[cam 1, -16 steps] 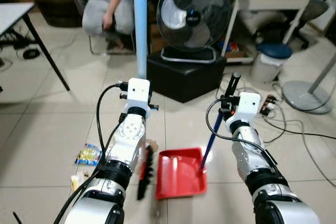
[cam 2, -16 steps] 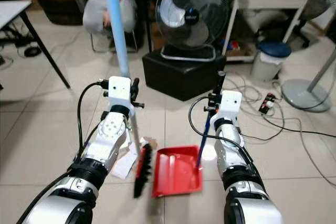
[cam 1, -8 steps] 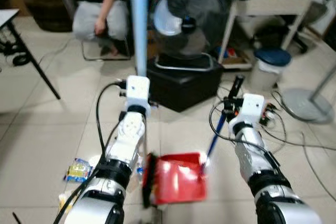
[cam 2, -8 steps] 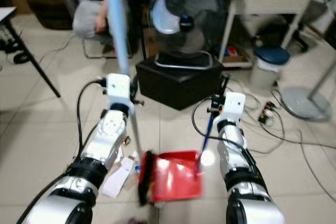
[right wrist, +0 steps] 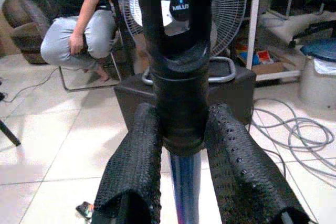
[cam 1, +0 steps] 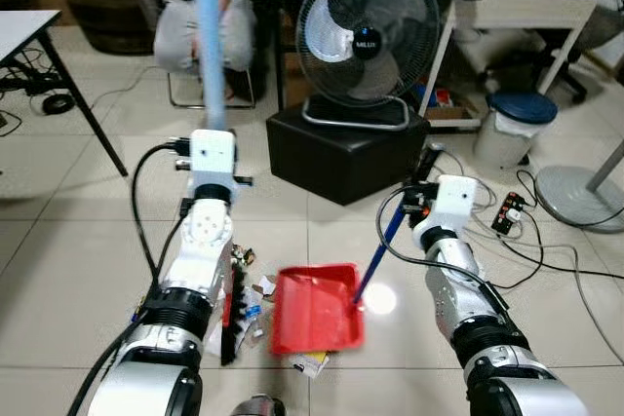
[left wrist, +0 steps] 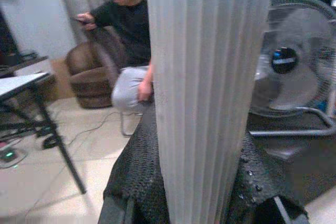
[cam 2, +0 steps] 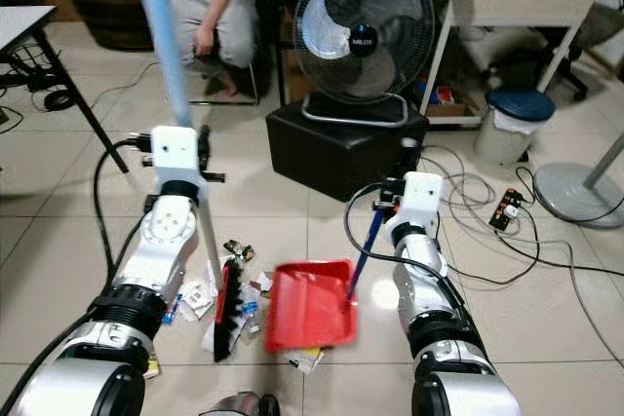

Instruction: Sweep floor

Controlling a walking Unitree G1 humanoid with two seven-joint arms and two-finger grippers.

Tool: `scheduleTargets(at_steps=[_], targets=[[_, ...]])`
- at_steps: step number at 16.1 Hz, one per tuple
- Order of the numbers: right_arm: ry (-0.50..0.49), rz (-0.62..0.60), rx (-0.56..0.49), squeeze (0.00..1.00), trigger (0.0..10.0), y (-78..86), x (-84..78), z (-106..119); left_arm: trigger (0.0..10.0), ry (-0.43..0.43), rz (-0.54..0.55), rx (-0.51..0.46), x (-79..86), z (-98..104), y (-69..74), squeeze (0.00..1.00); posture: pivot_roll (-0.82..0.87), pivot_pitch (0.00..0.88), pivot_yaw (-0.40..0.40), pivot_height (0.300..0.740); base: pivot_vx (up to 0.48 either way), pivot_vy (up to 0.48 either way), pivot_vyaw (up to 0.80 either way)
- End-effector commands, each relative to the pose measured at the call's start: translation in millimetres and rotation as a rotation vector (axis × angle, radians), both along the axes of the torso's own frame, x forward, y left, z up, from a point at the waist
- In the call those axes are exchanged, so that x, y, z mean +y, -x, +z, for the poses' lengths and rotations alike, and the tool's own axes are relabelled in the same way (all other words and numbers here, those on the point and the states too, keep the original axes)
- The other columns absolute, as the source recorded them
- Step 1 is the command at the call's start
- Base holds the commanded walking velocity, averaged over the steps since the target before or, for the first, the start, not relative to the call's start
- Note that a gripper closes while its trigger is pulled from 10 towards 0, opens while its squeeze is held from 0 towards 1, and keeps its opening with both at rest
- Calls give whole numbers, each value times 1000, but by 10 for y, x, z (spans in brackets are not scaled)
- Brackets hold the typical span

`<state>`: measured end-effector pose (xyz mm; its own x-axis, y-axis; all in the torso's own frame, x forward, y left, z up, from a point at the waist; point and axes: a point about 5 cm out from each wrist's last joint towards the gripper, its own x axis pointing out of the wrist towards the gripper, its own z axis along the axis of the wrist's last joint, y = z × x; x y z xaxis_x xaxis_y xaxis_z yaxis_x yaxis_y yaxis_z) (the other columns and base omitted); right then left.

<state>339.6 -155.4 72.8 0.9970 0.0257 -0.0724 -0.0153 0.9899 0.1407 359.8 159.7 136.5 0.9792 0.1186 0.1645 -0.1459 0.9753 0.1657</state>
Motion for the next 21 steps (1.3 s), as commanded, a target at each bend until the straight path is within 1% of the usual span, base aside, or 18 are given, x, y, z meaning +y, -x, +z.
scheduleTargets(at_steps=[1,2,3,4,5,6,8,9,12,15,16,21], targets=[[0,-19,-52,0,10000,-43,-66,116,10000,-36,27,-73,49,216,-64,0,0,42,26,740,0,0,0],[1,-23,-51,0,10000,-39,-84,114,10000,-46,33,-72,72,218,-67,0,0,43,27,740,0,0,0],[5,-38,-50,0,10000,-31,-145,111,10000,-52,42,-69,122,217,-71,0,-4,43,31,740,0,0,0],[11,-44,-49,0,10000,-25,-173,108,10000,-55,45,-66,137,212,-71,0,-7,45,33,740,0,0,0],[23,-58,-44,0,10000,-6,-244,94,10000,-63,47,-53,158,195,-73,0,-7,44,33,740,0,0,0],[41,-69,-33,0,10000,20,-306,68,10000,-84,37,-23,160,152,-78,0,-10,45,36,740,0,0,0],[68,-112,0,0,10000,96,-482,-7,10000,-135,3,24,130,57,-78,0,-15,46,41,740,0,0,0],[77,-129,5,0,10000,132,-547,-30,10000,-138,-2,33,133,33,-72,0,-23,48,50,740,0,0,0],[84,-167,8,0,10000,208,-666,-64,10000,-138,-16,38,120,26,-76,0,-28,49,63,740,0,0,0],[78,-180,12,0,10000,244,-655,-91,10000,-150,-39,42,92,32,-88,0,-30,55,80,740,0,0,0],[67,-183,12,0,10000,256,-621,-107,10000,-166,-53,48,74,27,-90,0,-28,60,92,740,349,0,0],[56,-190,14,0,10000,283,-587,-127,10000,-172,-69,55,38,20,-93,0,-33,68,101,740,348,0,0]])
